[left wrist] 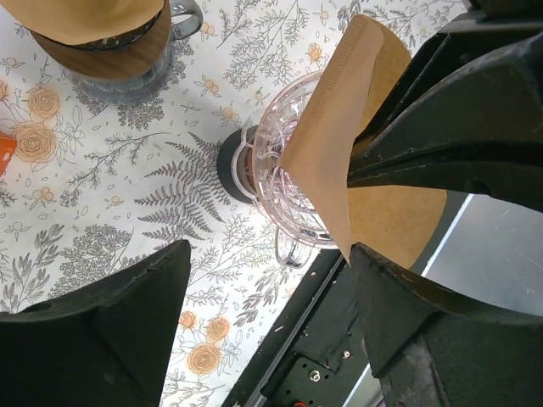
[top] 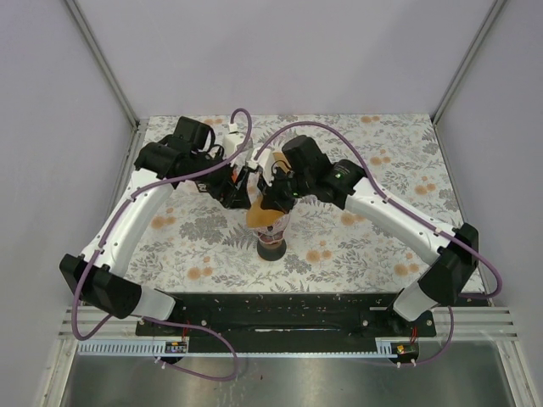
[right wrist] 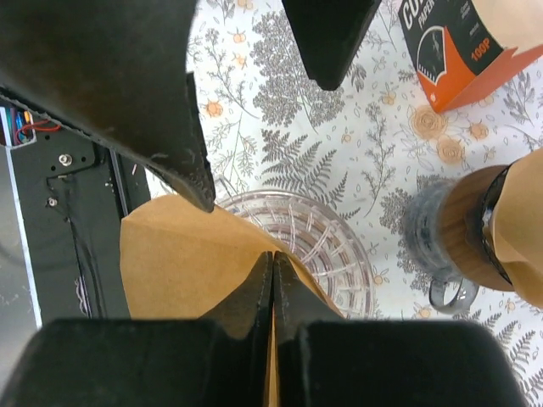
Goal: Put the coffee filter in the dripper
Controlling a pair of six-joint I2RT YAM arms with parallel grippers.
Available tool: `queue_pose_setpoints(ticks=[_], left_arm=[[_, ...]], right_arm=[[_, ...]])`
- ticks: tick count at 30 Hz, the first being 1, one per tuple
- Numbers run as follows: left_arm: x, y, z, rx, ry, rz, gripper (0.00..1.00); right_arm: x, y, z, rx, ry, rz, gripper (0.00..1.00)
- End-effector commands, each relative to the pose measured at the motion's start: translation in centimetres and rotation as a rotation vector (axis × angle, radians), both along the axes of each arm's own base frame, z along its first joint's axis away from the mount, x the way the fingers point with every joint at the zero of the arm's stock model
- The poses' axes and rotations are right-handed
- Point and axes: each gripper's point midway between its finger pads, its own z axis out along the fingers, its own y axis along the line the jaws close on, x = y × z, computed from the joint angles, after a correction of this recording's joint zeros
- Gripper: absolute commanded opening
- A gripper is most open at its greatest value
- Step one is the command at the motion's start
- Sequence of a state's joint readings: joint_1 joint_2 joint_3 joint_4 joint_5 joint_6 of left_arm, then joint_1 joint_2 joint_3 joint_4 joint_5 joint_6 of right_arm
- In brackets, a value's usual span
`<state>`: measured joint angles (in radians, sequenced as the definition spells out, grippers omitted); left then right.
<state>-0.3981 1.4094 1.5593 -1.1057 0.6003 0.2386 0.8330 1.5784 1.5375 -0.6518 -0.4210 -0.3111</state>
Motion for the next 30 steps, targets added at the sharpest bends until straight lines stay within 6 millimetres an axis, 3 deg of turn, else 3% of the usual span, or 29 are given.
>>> queue_pose_setpoints(ticks=[1, 6, 17, 23, 26, 30], left_arm=[[1.0, -1.3, 6.1, -0.194, -0.149, -0.050, 0.82], [1.4, -0.4, 6.5, -0.195, -0.169, -0.025, 0.84], [4.9, 3.2, 5.1, -0.116, -0.173, 0.187, 0.84], [6.9, 5.4, 3.8, -0.092, -0.135, 0.420, 0.83], [7.2, 6.3, 3.5, -0.117, -0.090, 0.539, 0.83], [6.5, 6.3, 3.2, -0.125, -0.042, 0.566, 0.83]], right_arm=[[-1.6, -1.1, -3.1, -0.122, 0.074, 0.024, 0.00], [-1.6, -1.2, -3.4, -0.129, 0.081, 0.023, 0.00], [-0.9, -0.4, -3.0, -0.125, 0.062, 0.009, 0.00], [-0.8, 0.0, -4.9, -0.231, 0.055, 0.004, 0.00], [-1.0, -0.3, -5.9, -0.269, 0.071, 0.001, 0.00], [-1.3, -0.4, -6.9, -0.315, 0.089, -0.005, 0.00]])
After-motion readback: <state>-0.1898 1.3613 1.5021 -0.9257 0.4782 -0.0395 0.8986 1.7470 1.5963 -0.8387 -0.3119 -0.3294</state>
